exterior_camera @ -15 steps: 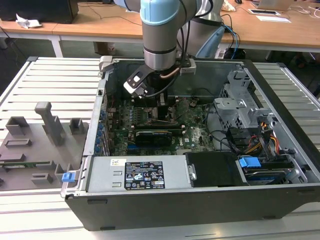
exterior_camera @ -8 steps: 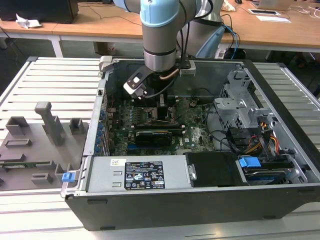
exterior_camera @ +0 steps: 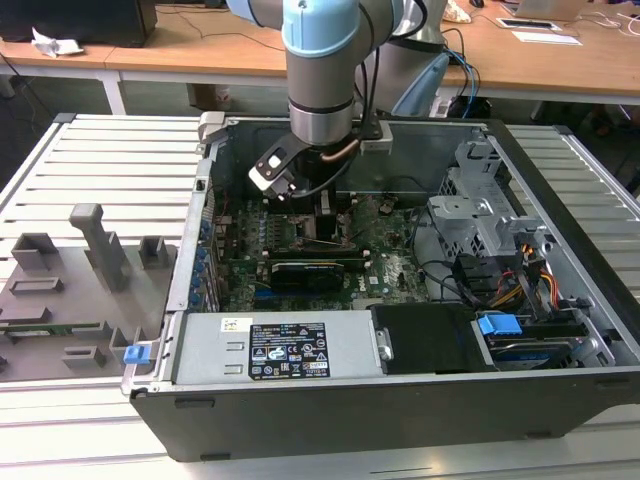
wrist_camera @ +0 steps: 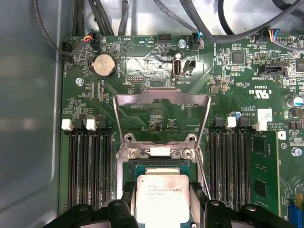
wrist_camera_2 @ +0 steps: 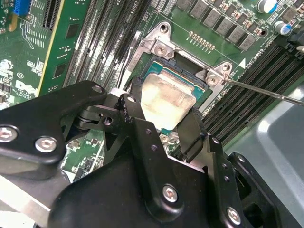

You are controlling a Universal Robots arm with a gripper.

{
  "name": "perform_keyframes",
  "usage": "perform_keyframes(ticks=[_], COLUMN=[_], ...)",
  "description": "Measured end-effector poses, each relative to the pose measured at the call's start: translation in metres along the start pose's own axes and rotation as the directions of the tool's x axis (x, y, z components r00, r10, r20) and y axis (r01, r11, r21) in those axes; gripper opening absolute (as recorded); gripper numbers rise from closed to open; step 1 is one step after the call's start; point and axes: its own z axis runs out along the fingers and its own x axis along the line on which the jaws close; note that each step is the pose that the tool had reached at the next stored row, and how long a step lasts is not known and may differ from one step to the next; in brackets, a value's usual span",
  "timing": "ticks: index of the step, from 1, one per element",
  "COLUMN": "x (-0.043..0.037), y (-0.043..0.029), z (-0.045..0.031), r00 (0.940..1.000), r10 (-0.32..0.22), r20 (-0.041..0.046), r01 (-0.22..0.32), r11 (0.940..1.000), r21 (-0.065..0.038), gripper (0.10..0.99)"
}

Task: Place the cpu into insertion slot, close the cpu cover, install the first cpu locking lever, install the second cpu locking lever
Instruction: 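Place the cpu into insertion slot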

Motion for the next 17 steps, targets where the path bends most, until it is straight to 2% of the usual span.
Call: perform_keyframes(ticks=[7, 14, 15, 16, 17], x=[0.0011, 0.0008, 0.0008, 0.0009, 0.0009], y=[-0.0002, -0.0004, -0.0004, -0.0004, -0.0003], z=[0.0045, 0.0041, 0.0041, 0.0041, 0.0042], r00=[1.0, 1.0, 1.0, 1.0, 1.0], r10=[0.0, 0.0, 0.0, 0.0, 0.0], r20=[0.0017, 0.004, 0.0031, 0.003, 0.0029], r01=[0.0, 0.0, 0.0, 0.0, 0.0], r11=[1.0, 1.0, 1.0, 1.0, 1.0], r21=[0.0, 0.0, 0.0, 0.0, 0.0], gripper=[0.537, 0.537, 0.549, 0.616, 0.616])
